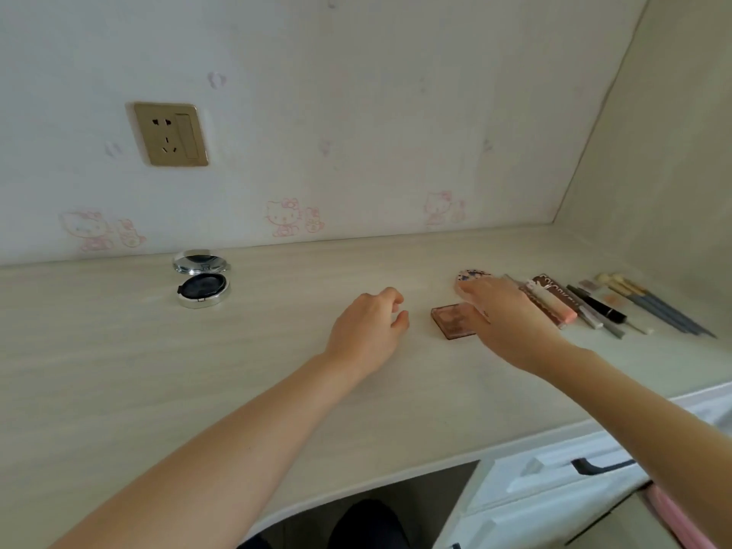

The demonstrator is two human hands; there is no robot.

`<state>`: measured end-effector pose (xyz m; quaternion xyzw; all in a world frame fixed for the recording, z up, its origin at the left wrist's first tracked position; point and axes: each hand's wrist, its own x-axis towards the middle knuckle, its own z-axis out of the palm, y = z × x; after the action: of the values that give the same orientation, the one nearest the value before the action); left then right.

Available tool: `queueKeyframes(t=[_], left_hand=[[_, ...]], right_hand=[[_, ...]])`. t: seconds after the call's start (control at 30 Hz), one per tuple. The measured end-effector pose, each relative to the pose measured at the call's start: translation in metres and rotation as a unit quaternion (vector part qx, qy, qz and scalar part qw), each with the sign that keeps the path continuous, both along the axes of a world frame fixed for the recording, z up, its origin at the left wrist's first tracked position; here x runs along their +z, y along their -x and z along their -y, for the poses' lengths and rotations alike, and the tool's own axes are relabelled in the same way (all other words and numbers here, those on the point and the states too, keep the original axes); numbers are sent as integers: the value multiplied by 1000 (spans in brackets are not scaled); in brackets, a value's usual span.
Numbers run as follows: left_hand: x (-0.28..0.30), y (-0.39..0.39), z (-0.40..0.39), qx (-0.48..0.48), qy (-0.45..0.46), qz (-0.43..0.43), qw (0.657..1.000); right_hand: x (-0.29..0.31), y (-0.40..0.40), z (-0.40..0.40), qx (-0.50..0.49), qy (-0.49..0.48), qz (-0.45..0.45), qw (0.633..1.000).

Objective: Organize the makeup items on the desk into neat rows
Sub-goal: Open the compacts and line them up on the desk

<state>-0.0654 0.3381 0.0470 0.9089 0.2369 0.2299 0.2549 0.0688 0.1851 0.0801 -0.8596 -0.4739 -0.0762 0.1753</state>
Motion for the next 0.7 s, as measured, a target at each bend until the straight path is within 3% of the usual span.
queueKeyframes(t=[0.37,0.7], left_hand=[[2,-98,2,-34,45,-14,998],[1,-154,0,-25,36,-103,994]], right_hand=[[5,-87,-14,-102,45,-81,990],[-4,-123,-45,-132,204,15,970]])
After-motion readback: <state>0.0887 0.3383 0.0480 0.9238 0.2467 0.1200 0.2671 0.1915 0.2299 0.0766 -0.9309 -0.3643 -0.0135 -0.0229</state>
